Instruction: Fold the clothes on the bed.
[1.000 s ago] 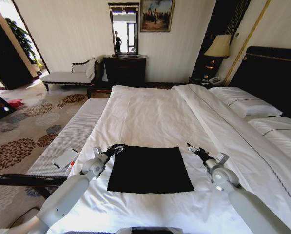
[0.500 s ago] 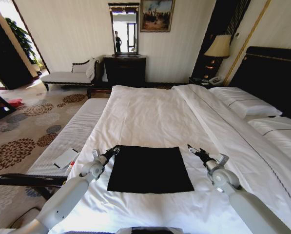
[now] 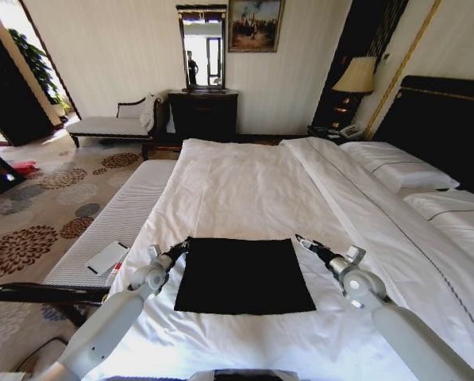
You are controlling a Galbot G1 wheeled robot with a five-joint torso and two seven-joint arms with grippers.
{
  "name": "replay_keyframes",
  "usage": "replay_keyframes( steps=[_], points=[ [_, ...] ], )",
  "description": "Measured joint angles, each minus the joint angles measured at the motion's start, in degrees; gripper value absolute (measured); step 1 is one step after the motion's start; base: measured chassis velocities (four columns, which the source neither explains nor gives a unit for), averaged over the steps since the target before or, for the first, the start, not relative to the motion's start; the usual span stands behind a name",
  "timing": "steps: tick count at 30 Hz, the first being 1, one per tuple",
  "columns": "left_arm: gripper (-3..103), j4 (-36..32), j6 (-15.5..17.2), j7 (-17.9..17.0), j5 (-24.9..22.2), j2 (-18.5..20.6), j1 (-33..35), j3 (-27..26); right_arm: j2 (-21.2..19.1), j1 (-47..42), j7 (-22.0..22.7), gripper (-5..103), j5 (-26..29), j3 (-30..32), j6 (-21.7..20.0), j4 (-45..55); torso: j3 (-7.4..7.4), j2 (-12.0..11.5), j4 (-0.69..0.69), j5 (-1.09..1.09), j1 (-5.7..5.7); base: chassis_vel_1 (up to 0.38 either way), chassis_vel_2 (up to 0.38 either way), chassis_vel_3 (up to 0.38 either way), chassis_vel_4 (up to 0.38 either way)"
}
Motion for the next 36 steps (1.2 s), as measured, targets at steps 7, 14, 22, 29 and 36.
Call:
replay_keyframes(
  steps=[7,14,22,29,36],
  points=[
    [0,-0.88,-0.04,-0.4,0.84,-0.46,0.57,0.0,-0.59,5.79,-1.73,100,0.62,-6.7,-1.24,-5.0,0.0,0.0,0.0,0.01,0.0,0.0,0.0,0.0,0.0],
    [0,-0.96,-0.04,-0.47,1.02,-0.43,0.87,-0.11,0.21,6.87,-2.17,102,0.58,-8.59,-1.55,-6.29,0.0,0.0,-0.01,0.0,0.0,0.0,0.0,0.0,0.0],
    [0,-0.96,-0.04,-0.54,1.03,-0.51,0.55,0.04,1.23,7.95,-2.09,73,1.06,-9.55,-1.73,-7.56,0.0,0.0,-0.01,0.0,0.0,0.0,0.0,0.0,0.0],
    [0,-0.71,-0.04,-0.54,1.03,-0.73,0.62,0.16,1.48,6.76,-2.07,51,0.64,-9.33,-1.73,-7.18,0.0,0.0,-0.01,0.0,0.0,0.0,0.0,0.0,0.0],
    [0,-0.59,-0.02,-0.65,1.09,-0.87,0.62,0.21,1.6,6.66,-2.3,24,-0.05,-9.35,-0.45,-7.14,0.0,0.0,-0.01,0.0,0.0,0.0,0.0,0.0,0.0]
  ],
)
